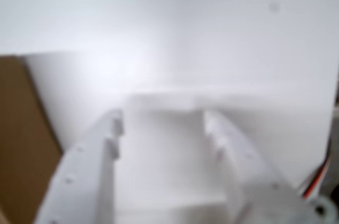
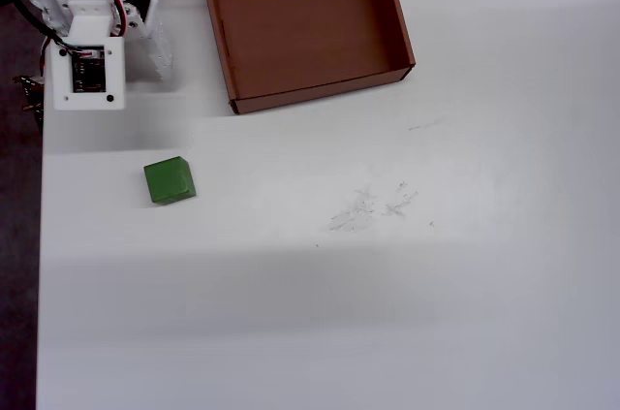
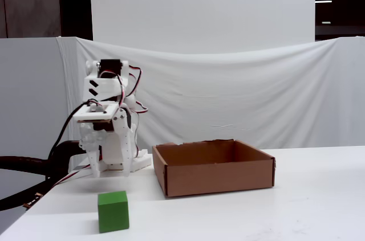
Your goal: Grasp a green cube and put it in a box.
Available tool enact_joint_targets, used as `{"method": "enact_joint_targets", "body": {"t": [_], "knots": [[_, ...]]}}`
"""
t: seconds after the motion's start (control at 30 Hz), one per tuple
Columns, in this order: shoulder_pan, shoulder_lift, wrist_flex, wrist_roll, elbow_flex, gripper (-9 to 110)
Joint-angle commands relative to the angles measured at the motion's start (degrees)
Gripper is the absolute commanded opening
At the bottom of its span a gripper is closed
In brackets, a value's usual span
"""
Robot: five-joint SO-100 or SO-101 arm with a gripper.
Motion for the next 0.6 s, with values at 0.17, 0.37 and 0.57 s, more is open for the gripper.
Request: {"method": "enact_joint_targets", "body": {"t": [0.17, 0.37, 0.57], "knots": [[-0.18, 0.35, -0.18, 0.35, -0.26, 23], [0.09, 0.35, -0.26, 0.35, -0.26, 19], [-0.79, -4.31, -5.19, 0.35, -3.16, 26]]}}
